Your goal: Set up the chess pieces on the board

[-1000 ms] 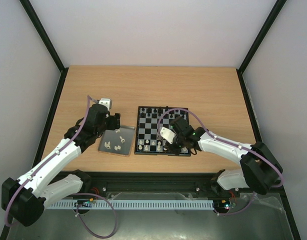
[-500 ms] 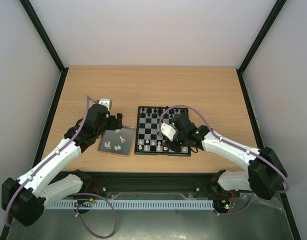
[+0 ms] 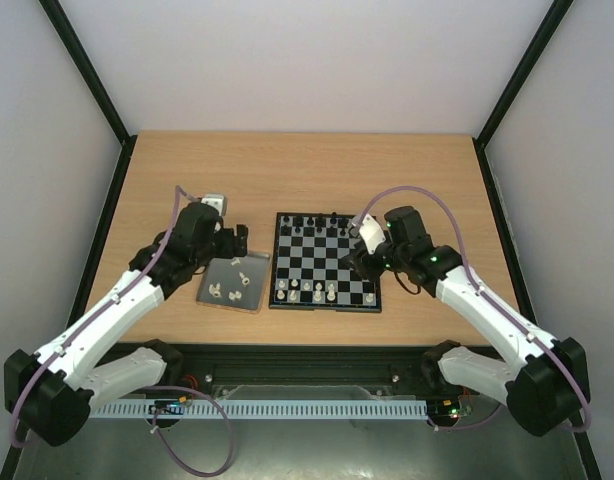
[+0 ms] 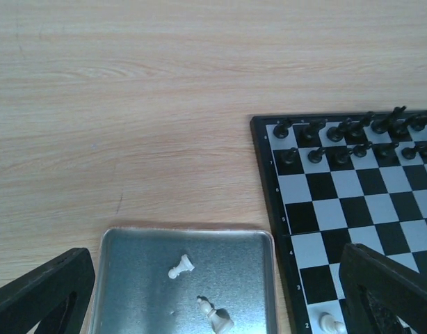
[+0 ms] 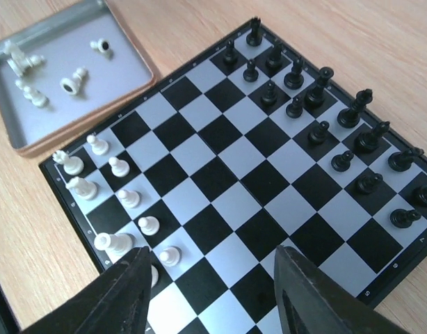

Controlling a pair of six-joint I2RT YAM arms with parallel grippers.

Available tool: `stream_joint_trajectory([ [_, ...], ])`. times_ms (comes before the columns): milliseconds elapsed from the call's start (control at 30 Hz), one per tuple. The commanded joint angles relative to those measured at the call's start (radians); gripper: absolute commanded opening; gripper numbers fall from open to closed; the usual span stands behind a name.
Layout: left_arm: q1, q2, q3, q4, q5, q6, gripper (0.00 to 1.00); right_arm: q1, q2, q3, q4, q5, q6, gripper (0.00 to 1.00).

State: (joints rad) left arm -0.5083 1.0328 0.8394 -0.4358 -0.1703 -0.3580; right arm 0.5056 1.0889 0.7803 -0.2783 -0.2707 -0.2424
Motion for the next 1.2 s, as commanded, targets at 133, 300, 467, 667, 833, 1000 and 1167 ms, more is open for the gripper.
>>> stream_joint_trajectory([
  [133, 0.005, 0.093, 0.046, -0.066, -0.218, -0.141, 0.99, -0.009, -0.1, -0.051, -0.012, -0.027, 0.02, 0.54],
  [300, 0.011, 0.295, 0.114, -0.135, 0.024, -0.141, 0.68, -0.009, -0.115, -0.073, -0.009, -0.034, 0.011, 0.55],
  [467, 0.006, 0.341, 0.07, -0.101, 0.146, -0.257, 0.21, -0.009, -0.127, -0.082, -0.011, -0.036, -0.004, 0.57],
  [667, -0.022, 0.401, 0.051, -0.127, 0.173, -0.3, 0.25, -0.009, -0.129, -0.085, -0.014, -0.042, -0.015, 0.57],
  [833, -0.055, 0.472, 0.038, -0.155, 0.138, -0.318, 0.27, -0.009, -0.125, -0.086, -0.017, -0.046, -0.023, 0.57],
  [1000, -0.075, 0.517, 0.021, -0.146, 0.119, -0.326, 0.28, -0.009, -0.123, -0.088, -0.02, -0.052, -0.026, 0.57],
  [1167, -0.091, 0.558, 0.026, -0.156, 0.1, -0.322, 0.28, -0.01, -0.117, -0.089, -0.021, -0.056, -0.03, 0.57],
])
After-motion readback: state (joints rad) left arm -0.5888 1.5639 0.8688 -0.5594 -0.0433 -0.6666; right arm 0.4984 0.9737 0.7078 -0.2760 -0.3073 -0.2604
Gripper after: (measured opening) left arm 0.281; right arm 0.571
